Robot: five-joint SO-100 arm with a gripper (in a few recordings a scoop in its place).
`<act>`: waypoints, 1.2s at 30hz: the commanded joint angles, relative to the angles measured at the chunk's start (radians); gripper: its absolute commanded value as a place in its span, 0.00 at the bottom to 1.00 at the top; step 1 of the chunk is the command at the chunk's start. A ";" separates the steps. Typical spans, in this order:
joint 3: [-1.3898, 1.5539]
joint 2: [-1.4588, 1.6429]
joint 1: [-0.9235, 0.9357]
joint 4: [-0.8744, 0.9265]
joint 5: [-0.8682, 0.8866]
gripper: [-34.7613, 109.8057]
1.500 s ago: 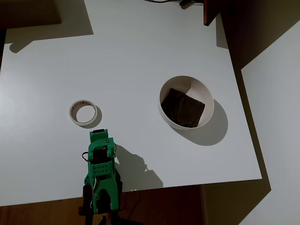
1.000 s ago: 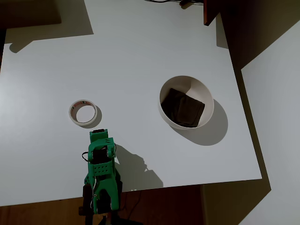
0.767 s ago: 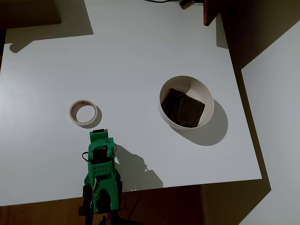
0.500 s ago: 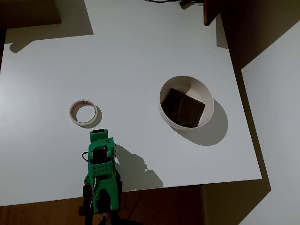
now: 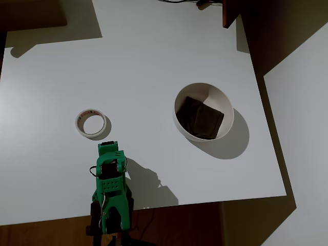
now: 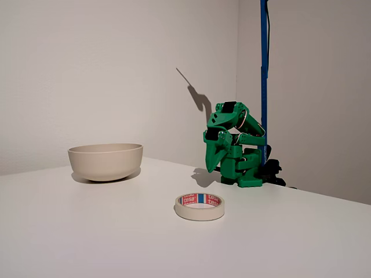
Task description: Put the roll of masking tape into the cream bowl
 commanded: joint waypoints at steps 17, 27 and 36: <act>-0.472 -0.867 -0.172 -0.230 0.081 0.18; -0.607 -1.198 -0.153 -0.296 0.115 0.27; -0.607 -1.244 -0.129 -0.351 0.137 0.33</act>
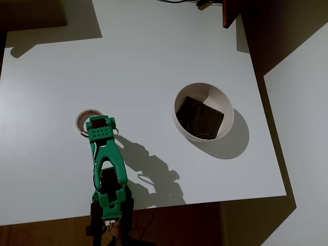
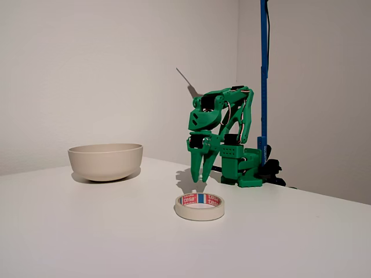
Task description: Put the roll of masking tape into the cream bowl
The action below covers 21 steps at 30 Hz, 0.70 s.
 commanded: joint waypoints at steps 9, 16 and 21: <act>-0.063 -0.078 -0.023 -0.041 0.021 0.33; -0.063 -0.123 -0.046 -0.055 0.035 0.33; -0.063 -0.149 -0.060 -0.069 0.035 0.32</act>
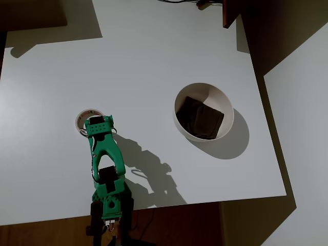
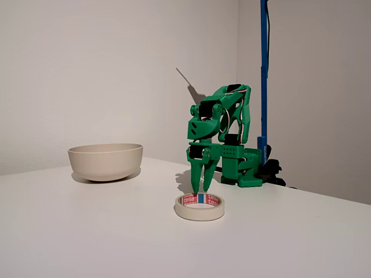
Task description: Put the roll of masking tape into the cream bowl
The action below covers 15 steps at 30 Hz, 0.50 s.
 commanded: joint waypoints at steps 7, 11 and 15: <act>-0.057 -0.031 -0.052 -0.021 0.014 0.33; -0.057 -0.084 -0.080 -0.032 0.026 0.32; -0.058 -0.089 -0.084 -0.026 0.023 0.31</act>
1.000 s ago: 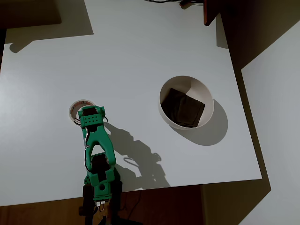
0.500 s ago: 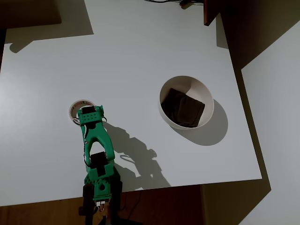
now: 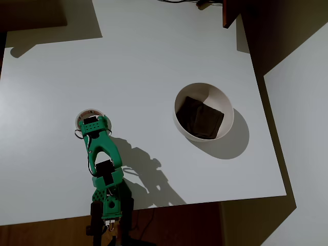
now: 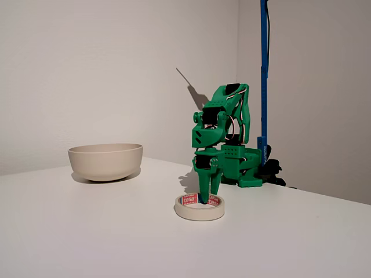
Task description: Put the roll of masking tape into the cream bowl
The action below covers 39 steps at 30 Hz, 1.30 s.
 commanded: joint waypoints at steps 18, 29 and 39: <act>-0.057 0.006 -0.038 0.038 -0.005 0.18; -0.051 0.072 -0.025 0.002 -0.002 0.18; -0.138 0.505 0.069 0.210 -0.023 0.18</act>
